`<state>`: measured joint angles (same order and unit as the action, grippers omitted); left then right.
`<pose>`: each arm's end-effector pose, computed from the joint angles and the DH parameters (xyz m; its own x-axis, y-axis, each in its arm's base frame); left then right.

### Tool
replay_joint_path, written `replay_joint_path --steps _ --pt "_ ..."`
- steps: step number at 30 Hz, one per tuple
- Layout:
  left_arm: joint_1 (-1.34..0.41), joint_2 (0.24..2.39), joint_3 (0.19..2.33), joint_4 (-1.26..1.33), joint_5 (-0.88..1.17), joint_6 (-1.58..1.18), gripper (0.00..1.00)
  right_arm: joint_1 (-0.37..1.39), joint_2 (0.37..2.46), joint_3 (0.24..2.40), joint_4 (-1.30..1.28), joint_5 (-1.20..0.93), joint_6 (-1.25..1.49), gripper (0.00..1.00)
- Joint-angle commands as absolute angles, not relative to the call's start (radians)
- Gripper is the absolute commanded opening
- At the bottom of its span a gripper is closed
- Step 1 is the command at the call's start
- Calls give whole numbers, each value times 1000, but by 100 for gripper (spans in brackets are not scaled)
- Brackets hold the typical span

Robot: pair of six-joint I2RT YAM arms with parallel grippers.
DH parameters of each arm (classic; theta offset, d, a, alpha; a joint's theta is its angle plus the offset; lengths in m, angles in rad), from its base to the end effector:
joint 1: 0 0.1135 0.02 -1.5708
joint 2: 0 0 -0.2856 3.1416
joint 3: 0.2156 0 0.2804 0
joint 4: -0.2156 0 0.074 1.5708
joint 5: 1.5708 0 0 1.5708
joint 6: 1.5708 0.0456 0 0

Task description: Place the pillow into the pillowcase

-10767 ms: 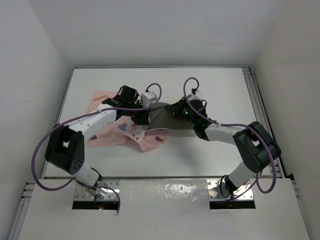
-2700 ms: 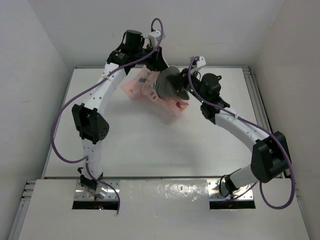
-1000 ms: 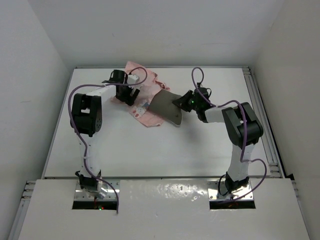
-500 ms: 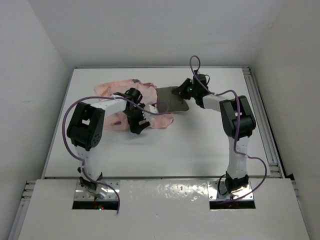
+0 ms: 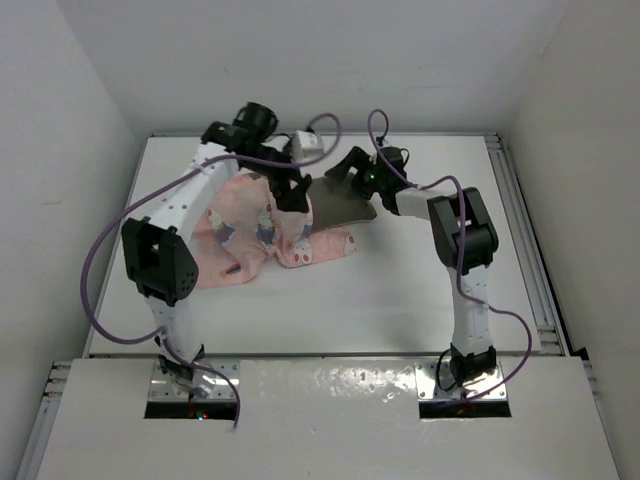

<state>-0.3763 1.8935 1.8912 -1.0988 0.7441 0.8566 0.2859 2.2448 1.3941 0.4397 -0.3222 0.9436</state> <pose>0.3916 -0.1880 0.3478 -0.1235 0.6465 -0.7528 0.9905 0.1268 -0.0536 0.5058 0.1637 0.1235 -0.6670 0.6044 -0.4356 -0.0101 0.5773 0.8165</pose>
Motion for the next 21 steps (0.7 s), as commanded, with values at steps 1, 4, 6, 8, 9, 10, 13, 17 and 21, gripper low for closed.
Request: replay_joint_path --steps 1,4,6,8,9,10,13,17,21 --pt "-221 1873 1847 -918 683 573 100 275 2191 1352 407 -230 934 99" --pt "-114 1911 1778 -735 508 474 100 250 2076 1278 284 -47 924 99" --pt "-68 1979 1795 -692 437 453 96 242 1964 1191 240 24 893 99" --pt "-29 2043 1824 -637 411 402 77 261 1849 1072 253 101 815 99" --pt "-29 2066 1841 -637 408 393 72 276 1848 1031 258 101 815 99" --pt "-20 2088 1854 -621 410 387 60 294 1786 994 259 118 764 99" --pt "-20 2155 1884 -571 367 368 49 365 1705 861 250 129 723 89" --pt "-43 2207 1847 -548 302 405 53 409 1661 732 302 48 765 54" --pt "-80 2207 1749 -583 270 518 56 428 1733 790 237 -47 785 68"
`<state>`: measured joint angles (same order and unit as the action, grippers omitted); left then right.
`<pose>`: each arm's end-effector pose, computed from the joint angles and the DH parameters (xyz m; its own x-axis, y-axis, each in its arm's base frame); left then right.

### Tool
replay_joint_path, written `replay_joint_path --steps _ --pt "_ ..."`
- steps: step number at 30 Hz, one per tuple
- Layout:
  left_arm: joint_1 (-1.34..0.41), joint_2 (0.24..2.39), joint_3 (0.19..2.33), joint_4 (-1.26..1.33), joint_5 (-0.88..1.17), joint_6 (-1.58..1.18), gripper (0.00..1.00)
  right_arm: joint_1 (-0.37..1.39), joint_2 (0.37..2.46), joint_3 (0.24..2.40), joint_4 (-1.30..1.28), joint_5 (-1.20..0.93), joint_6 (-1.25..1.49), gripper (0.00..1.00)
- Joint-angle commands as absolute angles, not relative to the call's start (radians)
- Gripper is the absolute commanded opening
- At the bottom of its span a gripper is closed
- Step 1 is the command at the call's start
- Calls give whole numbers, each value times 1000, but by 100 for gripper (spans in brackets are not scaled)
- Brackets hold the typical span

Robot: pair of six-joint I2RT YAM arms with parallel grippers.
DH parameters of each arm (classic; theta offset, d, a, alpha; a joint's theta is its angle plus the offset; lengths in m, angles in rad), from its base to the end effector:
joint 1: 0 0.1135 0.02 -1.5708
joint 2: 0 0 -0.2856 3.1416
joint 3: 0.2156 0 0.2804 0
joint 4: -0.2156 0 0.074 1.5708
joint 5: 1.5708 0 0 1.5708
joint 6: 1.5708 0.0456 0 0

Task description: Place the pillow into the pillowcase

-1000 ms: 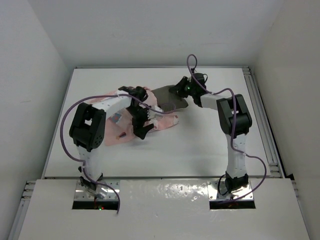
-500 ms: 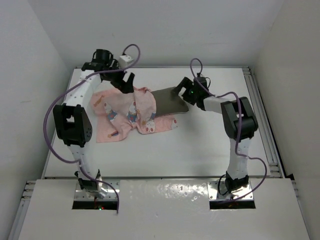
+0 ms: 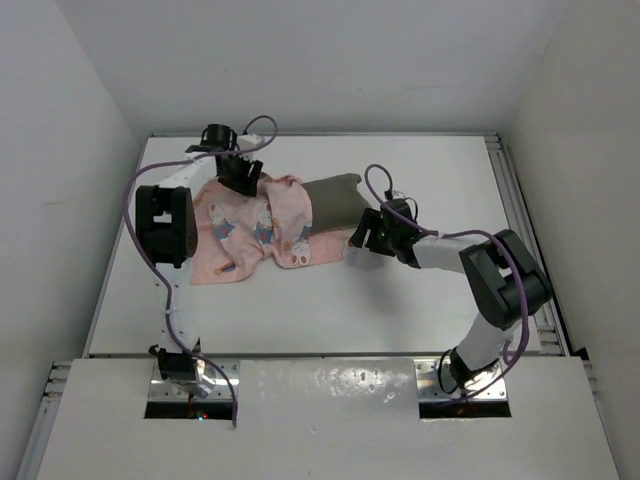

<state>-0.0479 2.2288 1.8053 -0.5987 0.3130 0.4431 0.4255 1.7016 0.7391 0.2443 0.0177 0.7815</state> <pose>0.5290 -0.0394 0.1814 -0.6817 0.4411 -0.5838 0.5515 0.8341 -0.0138 0.3219 0.1450 0.1275 -0.7076 0.4525 -0.5427 0.1378 0.8417 0.5221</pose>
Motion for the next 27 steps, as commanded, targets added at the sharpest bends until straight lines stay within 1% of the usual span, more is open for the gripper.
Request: replay_joint_path --steps 1,3,5,7,8,9,10,12,13,15,17,18,19,21,22,23,25,26,27 --pt "-87 2198 1720 -589 278 532 56 429 1753 804 224 -64 801 70" --pt "-100 2152 1614 -603 314 572 56 434 1810 844 215 -109 854 71" --pt "-110 2093 1507 -623 356 621 56 430 1844 868 241 -130 876 70" --pt "-127 2030 1410 -656 392 647 55 425 1885 894 261 -159 900 63" --pt "-133 2011 1384 -669 412 656 55 422 1897 905 270 -163 907 57" --pt "-140 1990 1358 -686 431 675 55 416 1919 916 270 -163 911 42" --pt "-152 1962 1314 -721 466 686 54 401 1930 939 262 -153 914 35" --pt "-166 1942 1284 -767 505 716 54 379 1948 965 259 -141 925 29" --pt "-182 1927 1272 -832 538 735 54 367 1966 997 258 -150 925 28" --pt "-202 1919 1272 -905 572 808 54 328 1988 1047 252 -172 896 28" --pt "-232 1904 1301 -1023 612 906 57 299 2014 1132 212 -186 865 29" --pt "-239 1902 1321 -1055 621 925 59 290 2020 1161 192 -186 827 30" --pt "-241 1898 1371 -1104 635 937 66 281 2028 1216 177 -186 803 31" --pt "-213 1901 1439 -1127 659 924 72 253 2045 1267 118 -193 757 37" --pt "-193 1902 1510 -1124 707 907 74 230 2048 1297 106 -198 744 39" --pt "-174 1907 1544 -1115 742 890 75 219 2046 1307 86 -205 735 44" --pt "-109 1922 1616 -1039 814 786 78 190 2037 1318 66 -215 719 49" --pt "-94 1928 1624 -990 821 664 79 184 2022 1318 42 -215 713 53" --pt "-75 1933 1626 -872 813 596 78 180 2014 1316 26 -210 704 55"
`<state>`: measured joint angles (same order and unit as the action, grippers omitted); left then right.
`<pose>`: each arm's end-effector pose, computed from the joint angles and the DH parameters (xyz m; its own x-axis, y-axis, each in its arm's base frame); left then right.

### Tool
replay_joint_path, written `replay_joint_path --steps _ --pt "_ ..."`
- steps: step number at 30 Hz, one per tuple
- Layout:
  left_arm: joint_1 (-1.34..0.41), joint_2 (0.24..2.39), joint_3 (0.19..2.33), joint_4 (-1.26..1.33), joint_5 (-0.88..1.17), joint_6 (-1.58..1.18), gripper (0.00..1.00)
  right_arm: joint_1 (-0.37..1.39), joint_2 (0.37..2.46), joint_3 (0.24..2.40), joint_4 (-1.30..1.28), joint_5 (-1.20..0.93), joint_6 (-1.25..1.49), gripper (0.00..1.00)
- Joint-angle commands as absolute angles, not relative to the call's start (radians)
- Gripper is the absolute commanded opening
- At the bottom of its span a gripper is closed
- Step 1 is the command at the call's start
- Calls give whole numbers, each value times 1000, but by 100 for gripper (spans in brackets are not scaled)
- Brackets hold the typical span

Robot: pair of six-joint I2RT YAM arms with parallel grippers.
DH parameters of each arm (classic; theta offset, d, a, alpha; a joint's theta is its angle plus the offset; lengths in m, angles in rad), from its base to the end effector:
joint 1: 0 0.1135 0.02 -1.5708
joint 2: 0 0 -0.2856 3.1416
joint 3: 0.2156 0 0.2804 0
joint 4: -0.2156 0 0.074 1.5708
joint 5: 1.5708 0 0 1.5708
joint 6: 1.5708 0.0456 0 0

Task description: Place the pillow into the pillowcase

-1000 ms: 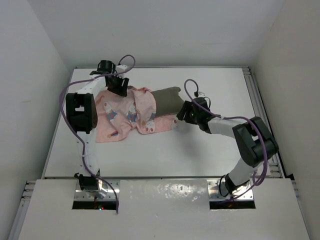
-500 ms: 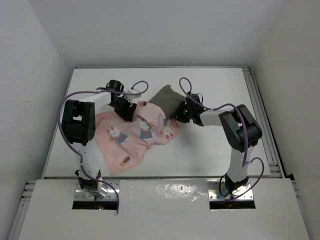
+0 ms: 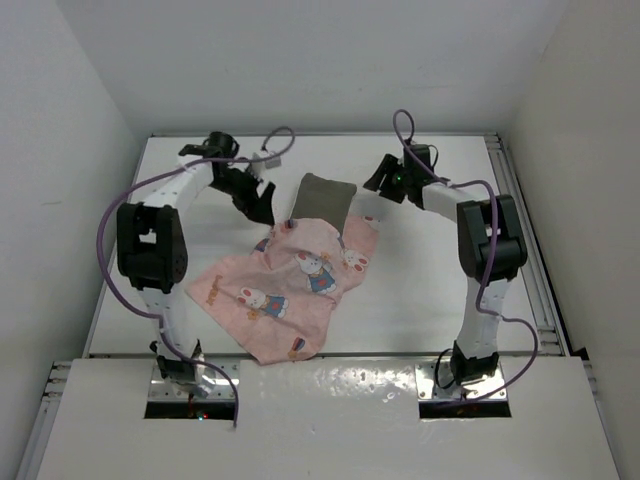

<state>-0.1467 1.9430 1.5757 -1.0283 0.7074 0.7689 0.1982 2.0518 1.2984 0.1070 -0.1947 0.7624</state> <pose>0.4111 -0.0907 0.2302 -0.5449 0.6148 -0.5702 0.8377 0.4284 -0.3387 0.4765 0.1047 0.1515 -0.6650 0.5576 -0.4968 0.1587 0.7555 0.6356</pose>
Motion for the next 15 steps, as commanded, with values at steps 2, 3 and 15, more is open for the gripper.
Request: replay_joint_path --steps 2,3,15 --pt "-74 1968 1626 -786 720 464 74 173 1988 1305 -30 -198 693 60" --pt "-84 2011 1643 -755 688 447 69 175 1980 1295 -44 -184 692 62" --pt "-179 2336 1851 -867 632 368 70 198 1982 1085 -23 -242 857 71"
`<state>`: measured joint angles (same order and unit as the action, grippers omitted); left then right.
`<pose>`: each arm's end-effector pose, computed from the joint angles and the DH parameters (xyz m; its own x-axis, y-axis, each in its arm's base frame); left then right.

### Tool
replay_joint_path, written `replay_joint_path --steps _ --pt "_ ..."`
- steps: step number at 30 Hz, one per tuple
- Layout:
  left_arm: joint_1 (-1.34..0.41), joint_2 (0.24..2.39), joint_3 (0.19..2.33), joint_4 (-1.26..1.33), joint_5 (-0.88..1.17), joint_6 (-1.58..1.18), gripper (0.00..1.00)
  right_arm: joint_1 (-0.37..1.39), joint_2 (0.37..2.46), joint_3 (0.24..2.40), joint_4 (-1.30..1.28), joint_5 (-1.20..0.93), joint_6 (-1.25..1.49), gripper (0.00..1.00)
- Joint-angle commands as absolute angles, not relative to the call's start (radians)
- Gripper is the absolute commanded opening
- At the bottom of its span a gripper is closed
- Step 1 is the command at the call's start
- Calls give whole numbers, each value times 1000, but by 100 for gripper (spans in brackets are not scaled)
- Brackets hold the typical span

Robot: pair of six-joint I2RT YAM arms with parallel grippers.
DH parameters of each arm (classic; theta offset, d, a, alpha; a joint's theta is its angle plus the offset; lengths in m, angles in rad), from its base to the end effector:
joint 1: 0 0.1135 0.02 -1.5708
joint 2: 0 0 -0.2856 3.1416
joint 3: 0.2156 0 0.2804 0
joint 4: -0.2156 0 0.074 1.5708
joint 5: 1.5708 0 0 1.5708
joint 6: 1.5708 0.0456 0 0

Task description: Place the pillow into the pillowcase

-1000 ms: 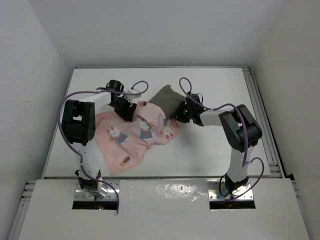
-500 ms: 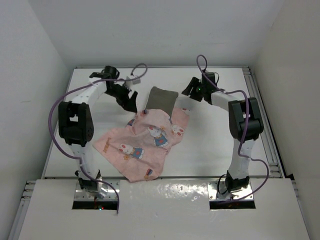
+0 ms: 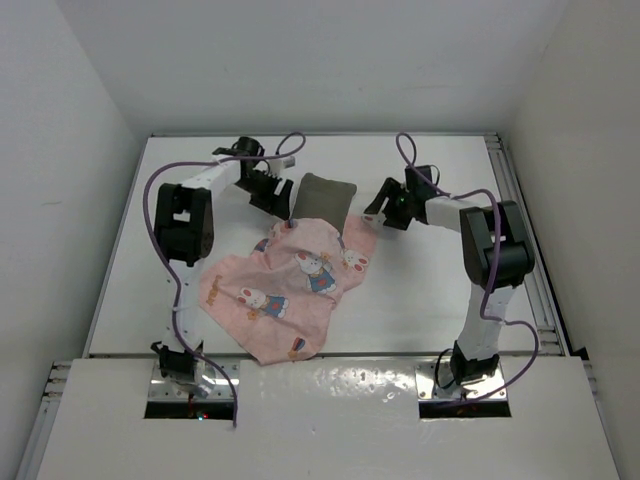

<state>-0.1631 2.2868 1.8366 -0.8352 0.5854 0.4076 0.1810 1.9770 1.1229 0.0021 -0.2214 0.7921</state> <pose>0.5008 -0.1080 0.1563 -0.7547 0.4591 -0.4686 0.6405 0.6701 -0.3751 0.4271 0.0883 0.1196 -0.7462 0.5694 -0.3448 0.3037 0.7522 0.5848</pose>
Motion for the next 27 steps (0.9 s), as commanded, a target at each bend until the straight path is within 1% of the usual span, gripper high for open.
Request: replay_joint_path --steps 1,3,4,5,6,7,8,9,10,11,15,18,23,27 --pt "-187 2336 1850 -870 641 385 69 199 1993 1068 24 -270 876 66" --pt "-213 2336 1841 -877 658 405 66 201 2002 1030 67 -284 931 61" --pt "-221 2336 1836 -882 666 422 64 199 2008 1029 71 -278 939 56" --pt "-236 2338 1832 -894 676 429 59 201 2009 1031 61 -255 943 53" --pt "-241 2341 1830 -906 692 437 56 201 2011 1046 52 -244 942 51" --pt "-245 2342 1830 -919 692 455 51 201 2013 1055 28 -238 937 41" --pt "-252 2344 1830 -948 695 468 38 204 2013 1064 20 -224 922 35" --pt "-255 2350 1830 -963 692 477 29 204 2010 1078 12 -218 913 28" --pt "-255 2349 1829 -977 695 495 18 203 2006 1083 5 -209 904 18" --pt "-246 2345 1830 -997 695 500 0 204 1999 1086 5 -195 888 0" --pt "-210 2300 1850 -1009 747 479 0 198 1971 1094 20 -196 847 0" --pt "-199 2243 1913 -1012 768 468 0 195 1930 1095 46 -215 819 0" --pt "-216 2100 1969 -920 744 457 0 183 1858 1081 146 -244 815 0" --pt "-199 2089 2060 -905 735 425 0 175 1804 1120 190 -226 798 0"
